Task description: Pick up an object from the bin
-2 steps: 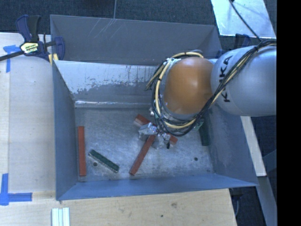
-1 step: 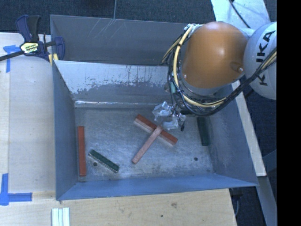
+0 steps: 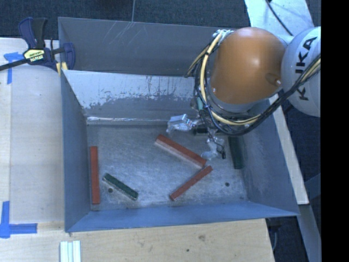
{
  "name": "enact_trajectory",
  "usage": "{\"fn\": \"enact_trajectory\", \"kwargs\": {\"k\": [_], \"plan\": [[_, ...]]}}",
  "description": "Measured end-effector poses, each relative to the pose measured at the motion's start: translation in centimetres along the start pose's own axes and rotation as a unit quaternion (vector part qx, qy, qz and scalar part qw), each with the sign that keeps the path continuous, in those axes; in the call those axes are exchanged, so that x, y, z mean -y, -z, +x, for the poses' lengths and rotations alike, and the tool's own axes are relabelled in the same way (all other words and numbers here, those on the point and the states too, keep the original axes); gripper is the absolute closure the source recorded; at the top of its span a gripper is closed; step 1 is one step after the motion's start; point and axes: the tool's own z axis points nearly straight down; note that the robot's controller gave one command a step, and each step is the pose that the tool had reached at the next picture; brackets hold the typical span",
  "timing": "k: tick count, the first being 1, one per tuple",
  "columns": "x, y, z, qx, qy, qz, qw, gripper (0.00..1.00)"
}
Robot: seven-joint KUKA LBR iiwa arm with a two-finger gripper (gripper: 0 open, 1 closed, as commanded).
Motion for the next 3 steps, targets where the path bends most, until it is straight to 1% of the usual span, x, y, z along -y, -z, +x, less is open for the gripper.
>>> {"fn": "enact_trajectory", "kwargs": {"k": [1,2,3], "plan": [[-3.4,-12.2,1.7,-0.0030,-0.020,-0.003,0.9998,0.00],[-1.4,-8.4,4.0,0.0003,0.159,0.002,0.9873,0.00],[2.5,-13.3,8.8,-0.0022,0.153,-0.001,0.9882,0.00]]}}
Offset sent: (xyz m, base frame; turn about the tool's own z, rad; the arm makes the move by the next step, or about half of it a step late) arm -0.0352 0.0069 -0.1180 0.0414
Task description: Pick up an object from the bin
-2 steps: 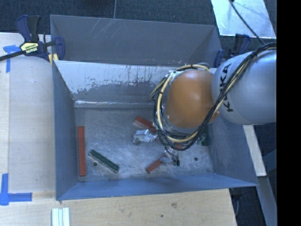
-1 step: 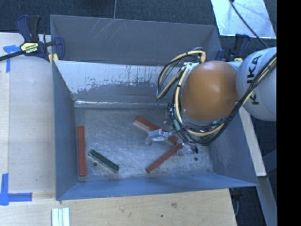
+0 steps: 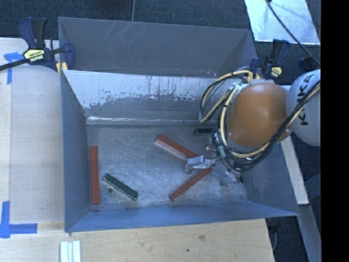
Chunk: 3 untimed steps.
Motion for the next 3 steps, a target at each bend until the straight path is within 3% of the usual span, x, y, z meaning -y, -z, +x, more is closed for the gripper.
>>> {"fn": "enact_trajectory", "kwargs": {"k": [1,2,3], "plan": [[-4.5,0.3,-5.7,0.0024,0.029,0.000,0.9996,0.00],[-4.2,0.3,-5.4,0.0020,0.026,0.002,0.9997,1.00],[-3.9,13.2,-4.9,0.0025,0.034,0.005,0.9994,1.00]]}}
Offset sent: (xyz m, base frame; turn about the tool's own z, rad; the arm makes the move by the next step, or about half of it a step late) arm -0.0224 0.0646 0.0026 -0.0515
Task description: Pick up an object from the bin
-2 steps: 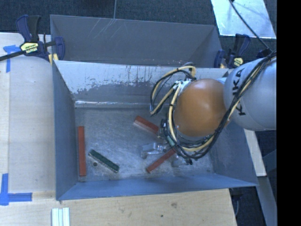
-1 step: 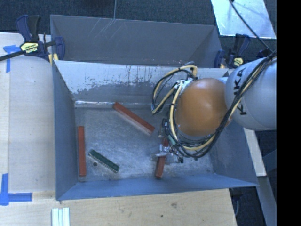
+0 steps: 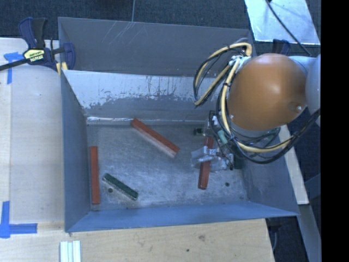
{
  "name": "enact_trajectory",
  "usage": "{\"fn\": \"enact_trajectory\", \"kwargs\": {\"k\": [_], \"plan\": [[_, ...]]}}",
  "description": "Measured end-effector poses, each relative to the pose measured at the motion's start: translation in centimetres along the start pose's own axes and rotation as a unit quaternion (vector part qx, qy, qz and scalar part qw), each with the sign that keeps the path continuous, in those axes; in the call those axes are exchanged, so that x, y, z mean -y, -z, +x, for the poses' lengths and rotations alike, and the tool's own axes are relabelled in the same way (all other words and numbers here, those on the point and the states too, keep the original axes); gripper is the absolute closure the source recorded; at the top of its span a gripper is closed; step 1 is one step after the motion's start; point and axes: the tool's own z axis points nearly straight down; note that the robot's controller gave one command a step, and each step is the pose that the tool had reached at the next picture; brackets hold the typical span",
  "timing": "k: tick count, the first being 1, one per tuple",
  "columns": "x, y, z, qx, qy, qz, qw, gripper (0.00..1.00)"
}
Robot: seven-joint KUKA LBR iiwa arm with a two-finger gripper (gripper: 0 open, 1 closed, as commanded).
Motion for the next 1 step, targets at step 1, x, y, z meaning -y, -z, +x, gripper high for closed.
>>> {"fn": "enact_trajectory", "kwargs": {"k": [1], "plan": [[4.09,4.69,-1.61,0.0008,0.158,-0.002,0.9874,1.00]]}}
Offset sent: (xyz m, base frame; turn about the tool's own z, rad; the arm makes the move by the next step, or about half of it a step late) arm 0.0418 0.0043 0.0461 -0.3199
